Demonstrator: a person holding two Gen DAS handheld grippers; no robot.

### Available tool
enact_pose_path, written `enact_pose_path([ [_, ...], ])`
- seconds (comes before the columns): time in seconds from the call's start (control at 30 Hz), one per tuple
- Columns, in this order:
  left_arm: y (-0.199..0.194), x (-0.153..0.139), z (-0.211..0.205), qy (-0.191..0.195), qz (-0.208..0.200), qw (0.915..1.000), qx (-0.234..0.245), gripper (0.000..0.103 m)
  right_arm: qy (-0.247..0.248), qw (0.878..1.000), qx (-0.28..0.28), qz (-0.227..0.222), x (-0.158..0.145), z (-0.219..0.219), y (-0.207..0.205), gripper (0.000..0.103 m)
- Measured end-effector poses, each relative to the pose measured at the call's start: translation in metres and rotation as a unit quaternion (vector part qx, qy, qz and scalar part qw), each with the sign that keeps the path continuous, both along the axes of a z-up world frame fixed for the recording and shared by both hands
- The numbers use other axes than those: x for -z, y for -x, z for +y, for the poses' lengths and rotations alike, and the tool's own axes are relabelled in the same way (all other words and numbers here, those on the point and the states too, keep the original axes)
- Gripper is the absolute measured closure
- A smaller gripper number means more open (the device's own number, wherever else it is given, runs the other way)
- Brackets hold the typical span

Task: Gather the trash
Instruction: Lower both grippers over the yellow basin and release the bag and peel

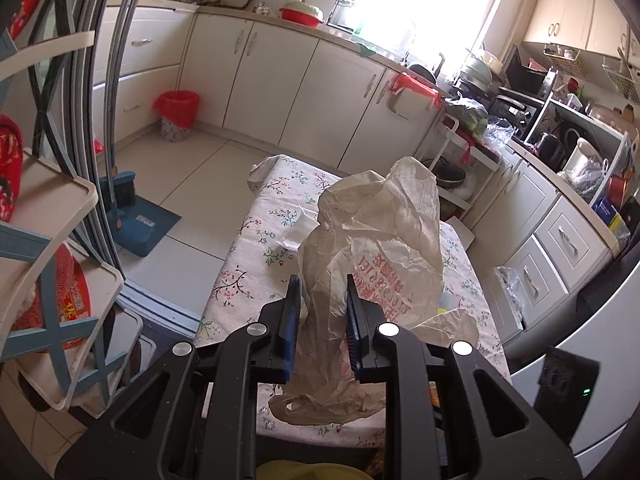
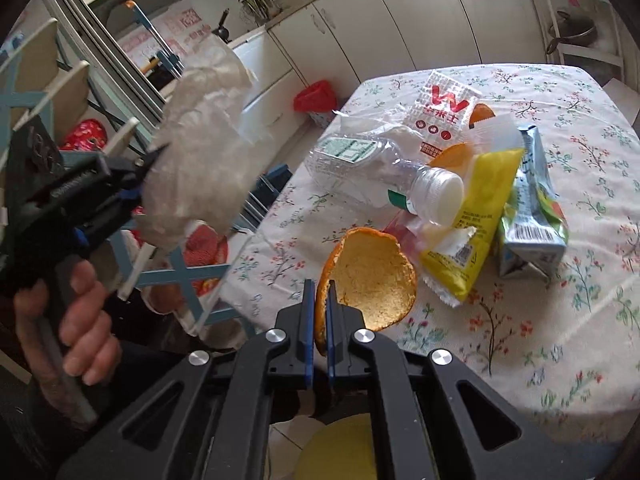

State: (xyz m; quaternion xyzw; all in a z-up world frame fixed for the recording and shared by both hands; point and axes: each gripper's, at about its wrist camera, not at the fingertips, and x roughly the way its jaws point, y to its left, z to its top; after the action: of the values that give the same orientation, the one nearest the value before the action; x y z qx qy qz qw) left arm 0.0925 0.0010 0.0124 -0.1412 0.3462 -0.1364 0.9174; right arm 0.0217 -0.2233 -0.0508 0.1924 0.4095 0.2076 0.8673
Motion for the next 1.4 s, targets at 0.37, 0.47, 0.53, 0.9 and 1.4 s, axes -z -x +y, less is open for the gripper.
enact_pose_path([
  [0.37,0.067,0.01,-0.009,-0.044,0.009,0.9988,0.017,0.084,-0.053,0.998,-0.008,0.025,0.009,-0.002,0.089,0.098],
  [0.47,0.087,0.019,-0.013,-0.055,0.021,0.9979,0.026,0.084,-0.066,0.997,-0.008,0.047,0.017,-0.002,0.11,0.097],
  [0.53,0.102,0.026,-0.017,-0.066,0.033,0.9967,0.034,0.084,-0.072,0.995,-0.007,0.065,0.026,0.0,0.12,0.097],
  [0.9,0.154,0.064,-0.022,-0.102,0.096,0.9886,0.057,0.084,-0.075,0.985,0.006,0.157,0.061,0.008,0.145,0.097],
  [1.4,0.186,0.107,-0.049,-0.19,0.148,0.9672,0.08,0.084,-0.072,0.969,0.035,0.234,0.104,0.001,0.157,0.097],
])
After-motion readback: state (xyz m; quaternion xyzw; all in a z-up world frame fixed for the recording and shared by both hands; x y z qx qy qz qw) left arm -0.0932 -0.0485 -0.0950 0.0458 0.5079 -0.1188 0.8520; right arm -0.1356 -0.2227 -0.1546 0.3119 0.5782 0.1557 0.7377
